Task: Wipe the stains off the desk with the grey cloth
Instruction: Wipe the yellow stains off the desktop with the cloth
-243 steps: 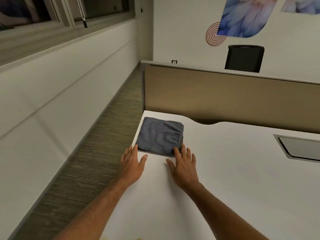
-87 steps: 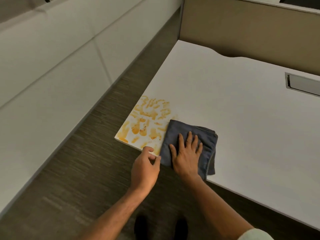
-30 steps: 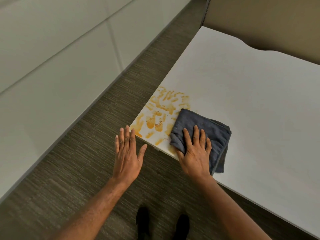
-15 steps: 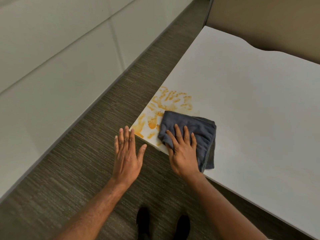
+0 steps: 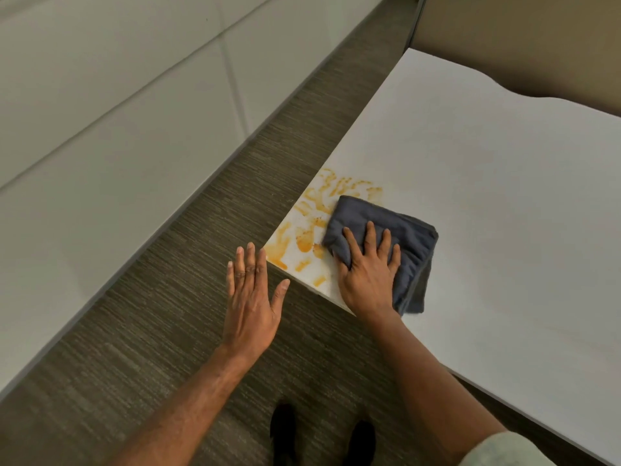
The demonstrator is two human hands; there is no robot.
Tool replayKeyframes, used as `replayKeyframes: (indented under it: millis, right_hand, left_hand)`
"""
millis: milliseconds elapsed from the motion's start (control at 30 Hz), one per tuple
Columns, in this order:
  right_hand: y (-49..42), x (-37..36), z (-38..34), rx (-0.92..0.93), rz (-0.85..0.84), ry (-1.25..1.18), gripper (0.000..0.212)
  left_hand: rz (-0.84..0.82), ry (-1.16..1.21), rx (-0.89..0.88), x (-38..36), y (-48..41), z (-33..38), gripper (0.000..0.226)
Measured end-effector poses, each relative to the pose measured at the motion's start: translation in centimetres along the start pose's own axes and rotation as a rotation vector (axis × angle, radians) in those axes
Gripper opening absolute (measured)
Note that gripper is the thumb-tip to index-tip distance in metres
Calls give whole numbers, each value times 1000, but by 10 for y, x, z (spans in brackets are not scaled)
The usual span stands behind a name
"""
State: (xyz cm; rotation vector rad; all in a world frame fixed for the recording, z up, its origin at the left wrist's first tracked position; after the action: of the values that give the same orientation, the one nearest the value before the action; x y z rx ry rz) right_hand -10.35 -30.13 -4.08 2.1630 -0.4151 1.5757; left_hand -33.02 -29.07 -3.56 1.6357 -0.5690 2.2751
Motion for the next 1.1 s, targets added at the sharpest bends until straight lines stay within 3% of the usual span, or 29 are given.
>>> replayKeyframes:
  millis: [233, 433, 600, 767, 900, 1033, 1100]
  right_hand:
    - [56, -13, -37, 249, -39, 48, 61]
    - [58, 3, 42, 8, 32, 21, 65]
    - [14, 10, 29, -102, 50, -7, 60]
    - [2, -5, -43, 78, 10, 46, 71]
    - [15, -26, -91, 205, -31, 91, 64]
    - [44, -33, -96, 323, -39, 106, 65]
    - [53, -29, -73, 288, -22, 75, 67]
  left_hand:
    - [26, 9, 10, 5, 3, -3, 79]
    - [0, -1, 8, 6, -3, -7, 79]
    - [3, -8, -1, 7, -5, -10, 79]
    - [37, 31, -14, 12, -3, -13, 78]
    - [50, 52, -19, 15, -2, -16, 78]
    - [50, 51, -25, 15, -1, -18, 77]
    - [52, 49, -25, 14, -1, -19, 77]
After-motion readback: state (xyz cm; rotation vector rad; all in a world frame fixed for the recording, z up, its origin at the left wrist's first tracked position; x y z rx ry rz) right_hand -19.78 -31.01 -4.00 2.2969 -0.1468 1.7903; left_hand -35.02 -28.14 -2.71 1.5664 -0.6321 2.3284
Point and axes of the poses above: each hand's wrist, its own y-axis away from the middle knuckle, its own x-axis out of the back of the hand, z = x × y, the point moved 10 cm from there along -y, towards the middle knuckle, and after that the axes turned 9 degrees about -x, right-handed, at the moved point
